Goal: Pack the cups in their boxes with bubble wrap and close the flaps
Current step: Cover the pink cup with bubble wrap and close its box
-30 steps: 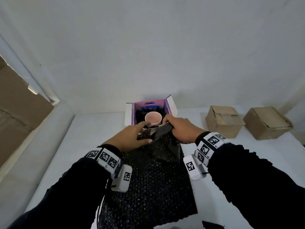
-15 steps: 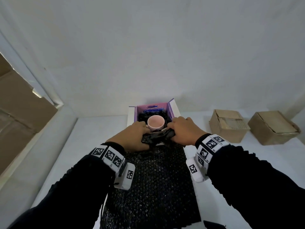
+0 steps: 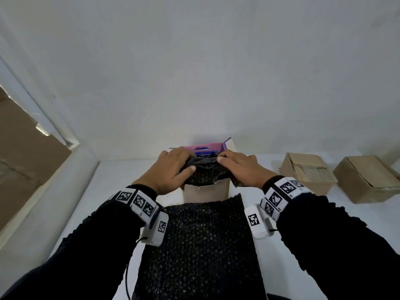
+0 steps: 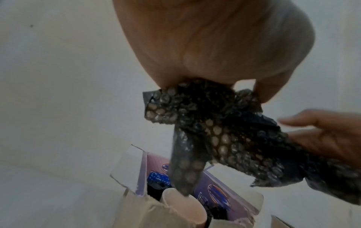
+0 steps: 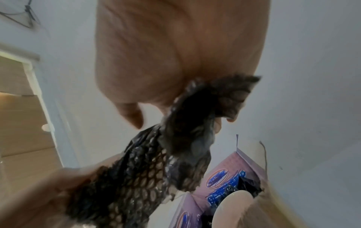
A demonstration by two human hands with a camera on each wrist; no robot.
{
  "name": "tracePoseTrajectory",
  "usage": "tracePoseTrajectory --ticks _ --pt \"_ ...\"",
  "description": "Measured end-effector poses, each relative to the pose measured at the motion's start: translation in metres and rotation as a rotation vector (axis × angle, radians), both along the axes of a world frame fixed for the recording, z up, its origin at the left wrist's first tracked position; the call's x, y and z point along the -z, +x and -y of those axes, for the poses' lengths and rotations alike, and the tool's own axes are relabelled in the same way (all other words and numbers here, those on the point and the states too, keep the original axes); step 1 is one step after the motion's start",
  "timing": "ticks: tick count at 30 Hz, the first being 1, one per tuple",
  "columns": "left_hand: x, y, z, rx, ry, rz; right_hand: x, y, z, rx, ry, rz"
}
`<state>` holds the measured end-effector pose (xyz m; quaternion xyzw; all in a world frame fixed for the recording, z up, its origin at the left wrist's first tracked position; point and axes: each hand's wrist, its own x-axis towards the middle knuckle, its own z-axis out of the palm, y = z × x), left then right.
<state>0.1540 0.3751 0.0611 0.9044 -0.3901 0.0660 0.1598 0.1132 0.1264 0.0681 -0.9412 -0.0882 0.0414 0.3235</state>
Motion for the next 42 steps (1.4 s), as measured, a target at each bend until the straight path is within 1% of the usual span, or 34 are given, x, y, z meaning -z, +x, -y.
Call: tracePoseTrajectory --ticks 2,3,5,7,8,10,13,15,18,21,23,24,25,26,27,29,31,34,35,37,39,40,42 --pt "0.004 0.015 0.003 -0.028 0.029 0.034 0.005 0.012 0.002 0.026 -0.07 0.039" --pt "0.006 0.023 0.005 -0.051 0.065 0.065 0.007 0.017 0.002 0.025 -0.074 0.052" --pt "0.011 0.038 0.009 -0.107 0.114 0.137 0.013 0.022 0.003 0.016 0.013 0.083" --pt "0.016 0.05 0.012 -0.176 0.087 0.159 0.021 0.027 0.001 0.028 0.098 0.144" --pt "0.019 0.056 0.013 -0.2 0.045 0.133 0.025 0.029 -0.002 0.032 0.109 0.185" --pt "0.023 0.063 0.016 -0.217 -0.052 0.024 0.035 0.03 -0.011 0.01 0.112 0.258" --pt "0.037 0.074 0.017 -0.254 -0.162 -0.108 0.053 0.035 -0.029 -0.037 0.146 0.273" --pt "0.048 0.082 0.014 -0.28 -0.182 -0.148 0.066 0.039 -0.04 -0.054 0.1 0.254" --pt "0.055 0.091 0.01 -0.224 -0.078 -0.14 0.084 0.045 -0.052 -0.127 -0.014 0.199" --pt "0.054 0.092 0.015 -0.11 0.092 -0.154 0.092 0.048 -0.058 -0.25 0.002 0.134" --pt "0.058 0.095 0.014 -0.068 0.236 -0.062 0.097 0.049 -0.059 -0.29 -0.025 0.121" --pt "0.06 0.096 0.013 -0.071 0.312 0.015 0.099 0.05 -0.059 -0.297 -0.067 0.117" --pt "0.061 0.097 0.012 -0.104 0.384 0.088 0.1 0.051 -0.059 -0.298 -0.123 0.098" --pt "0.062 0.098 0.011 -0.158 0.406 0.155 0.102 0.053 -0.058 -0.299 -0.176 0.077" --pt "0.063 0.099 0.012 -0.224 0.395 0.178 0.102 0.053 -0.058 -0.297 -0.222 0.05" --pt "0.062 0.099 0.015 -0.324 0.359 0.122 0.105 0.056 -0.06 -0.282 -0.282 0.036" --pt "0.064 0.099 0.02 -0.343 0.323 0.117 0.104 0.058 -0.061 -0.239 -0.225 0.007" --pt "0.065 0.097 0.024 -0.336 0.348 0.155 0.097 0.062 -0.059 -0.194 0.049 -0.159" --pt "0.065 0.097 0.025 -0.34 0.37 0.19 0.093 0.063 -0.059 -0.192 0.118 -0.167" --pt "0.067 0.098 0.026 -0.356 0.391 0.256 0.092 0.066 -0.059 -0.146 0.221 -0.091" --pt "0.072 0.099 0.027 -0.358 0.363 0.309 0.095 0.068 -0.06 -0.063 0.264 0.025" --pt "0.076 0.099 0.027 -0.352 0.356 0.335 0.098 0.067 -0.06 -0.036 0.268 0.046" --pt "0.083 0.102 0.023 -0.332 0.349 0.37 0.101 0.065 -0.061 -0.058 0.258 0.002"
